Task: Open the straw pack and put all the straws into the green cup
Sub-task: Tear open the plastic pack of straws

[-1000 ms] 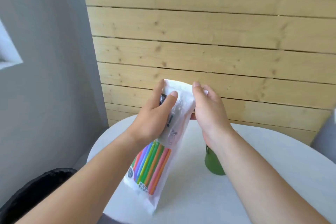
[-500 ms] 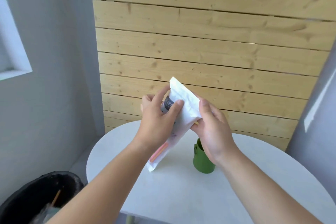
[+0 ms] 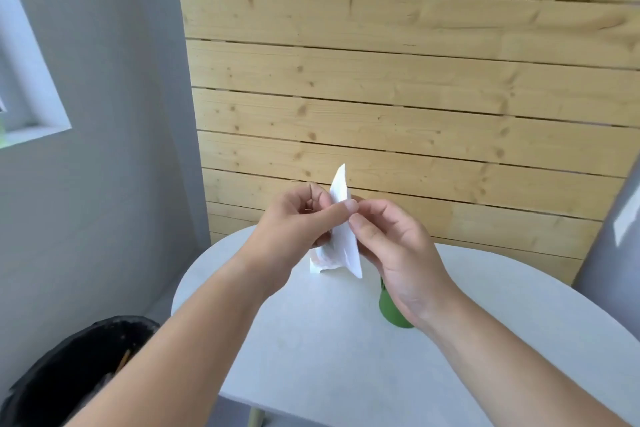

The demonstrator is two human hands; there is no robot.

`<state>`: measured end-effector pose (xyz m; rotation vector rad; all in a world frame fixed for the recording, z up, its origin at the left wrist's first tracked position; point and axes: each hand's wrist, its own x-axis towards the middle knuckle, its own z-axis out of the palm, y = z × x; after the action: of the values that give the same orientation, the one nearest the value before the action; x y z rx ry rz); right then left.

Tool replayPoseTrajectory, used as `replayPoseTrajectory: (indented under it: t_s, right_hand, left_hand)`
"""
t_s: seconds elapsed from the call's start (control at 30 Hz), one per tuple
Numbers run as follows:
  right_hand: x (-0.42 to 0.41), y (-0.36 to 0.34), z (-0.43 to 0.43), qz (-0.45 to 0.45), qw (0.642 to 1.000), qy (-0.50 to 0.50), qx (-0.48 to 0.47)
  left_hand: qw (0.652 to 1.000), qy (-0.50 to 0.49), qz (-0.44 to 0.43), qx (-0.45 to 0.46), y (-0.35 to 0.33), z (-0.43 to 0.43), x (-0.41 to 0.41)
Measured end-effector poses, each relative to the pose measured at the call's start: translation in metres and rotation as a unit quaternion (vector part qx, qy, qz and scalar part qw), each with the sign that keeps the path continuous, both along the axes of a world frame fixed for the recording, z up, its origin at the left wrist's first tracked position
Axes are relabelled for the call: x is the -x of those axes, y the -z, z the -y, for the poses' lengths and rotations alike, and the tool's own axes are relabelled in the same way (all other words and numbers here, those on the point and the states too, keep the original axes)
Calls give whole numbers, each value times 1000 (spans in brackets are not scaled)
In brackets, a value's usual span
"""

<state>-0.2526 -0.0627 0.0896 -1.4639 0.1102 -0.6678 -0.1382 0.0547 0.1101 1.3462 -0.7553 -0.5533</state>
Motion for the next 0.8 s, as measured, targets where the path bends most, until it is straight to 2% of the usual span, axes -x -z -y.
replayPoseTrajectory:
  t_s: [0.13, 0.47, 0.63, 0.8]
  right_hand:
    - [1, 3, -2, -4, 1000, -6, 4]
    - [1, 7, -4, -18, 1000, 20, -9]
    - [-1, 11, -4, -20, 998, 42, -40]
    - [-2, 16, -7, -18, 997, 22, -72]
  left_hand:
    - [999, 30, 1, -15, -2, -7, -2]
    - [999, 24, 29, -17, 3, -11, 2]
    - [999, 4, 30, -26, 7, -6, 6]
    - [999, 3, 19, -36, 9, -6, 4]
